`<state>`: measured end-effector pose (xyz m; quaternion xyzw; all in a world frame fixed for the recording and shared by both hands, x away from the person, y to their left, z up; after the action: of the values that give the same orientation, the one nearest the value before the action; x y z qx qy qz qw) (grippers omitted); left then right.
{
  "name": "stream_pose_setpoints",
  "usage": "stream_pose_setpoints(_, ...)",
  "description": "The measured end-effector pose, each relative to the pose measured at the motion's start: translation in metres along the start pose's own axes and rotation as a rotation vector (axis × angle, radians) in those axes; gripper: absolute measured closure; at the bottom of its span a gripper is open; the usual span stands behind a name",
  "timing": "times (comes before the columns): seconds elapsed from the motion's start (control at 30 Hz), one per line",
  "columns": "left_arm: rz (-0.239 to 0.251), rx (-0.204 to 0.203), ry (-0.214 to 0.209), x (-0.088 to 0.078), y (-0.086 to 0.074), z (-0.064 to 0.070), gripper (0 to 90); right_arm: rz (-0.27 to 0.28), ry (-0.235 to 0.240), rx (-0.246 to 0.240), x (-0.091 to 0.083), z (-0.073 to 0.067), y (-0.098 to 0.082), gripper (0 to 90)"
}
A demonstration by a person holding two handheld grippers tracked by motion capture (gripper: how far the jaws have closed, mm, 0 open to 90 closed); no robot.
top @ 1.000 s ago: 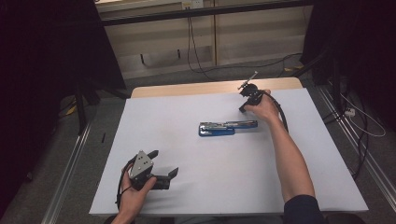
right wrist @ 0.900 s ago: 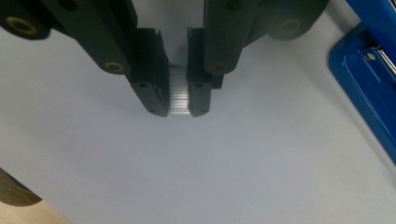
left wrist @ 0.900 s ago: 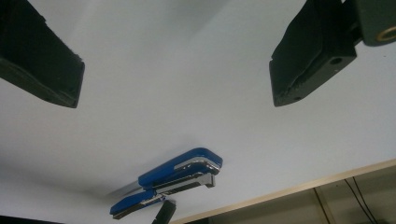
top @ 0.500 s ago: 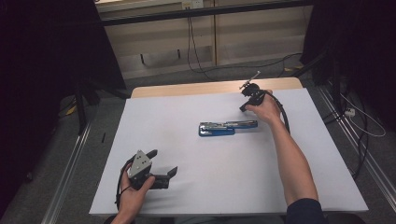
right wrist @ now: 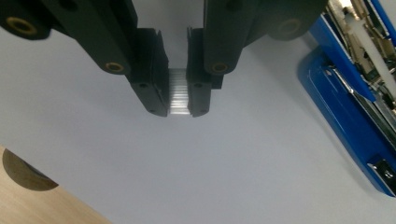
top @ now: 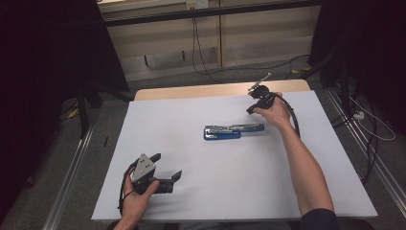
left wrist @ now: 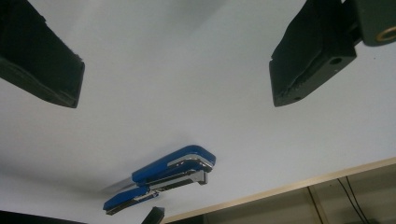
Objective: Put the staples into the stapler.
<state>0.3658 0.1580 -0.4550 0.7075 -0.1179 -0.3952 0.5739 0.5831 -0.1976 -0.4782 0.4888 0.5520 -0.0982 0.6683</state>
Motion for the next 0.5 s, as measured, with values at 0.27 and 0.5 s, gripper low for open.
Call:
stream_pose_setpoints(0.27, 0.006, -0.005, 0.004, 0.0, 0.001, 0.0, 3.5, 0.055, 0.022, -0.018, -0.009, -0.008, 0.007, 79.4)
stream_pose_setpoints(0.5, 0.006, -0.007, 0.004, -0.001, 0.001, -0.001, 3.3, 0.077, 0.036, -0.046, -0.016, -0.018, 0.011, 79.4)
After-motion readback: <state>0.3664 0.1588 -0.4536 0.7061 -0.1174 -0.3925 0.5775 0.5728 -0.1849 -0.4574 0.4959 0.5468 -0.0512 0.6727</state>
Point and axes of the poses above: each handheld gripper's, and its own axes: x roughly forward along the jaws, y roughly out of its top, z roughly to its right, the point moved 7 cm from there along x, roughly forward along the jaws, and after that the axes turned 2 degrees about y, right-handed, at the moved point
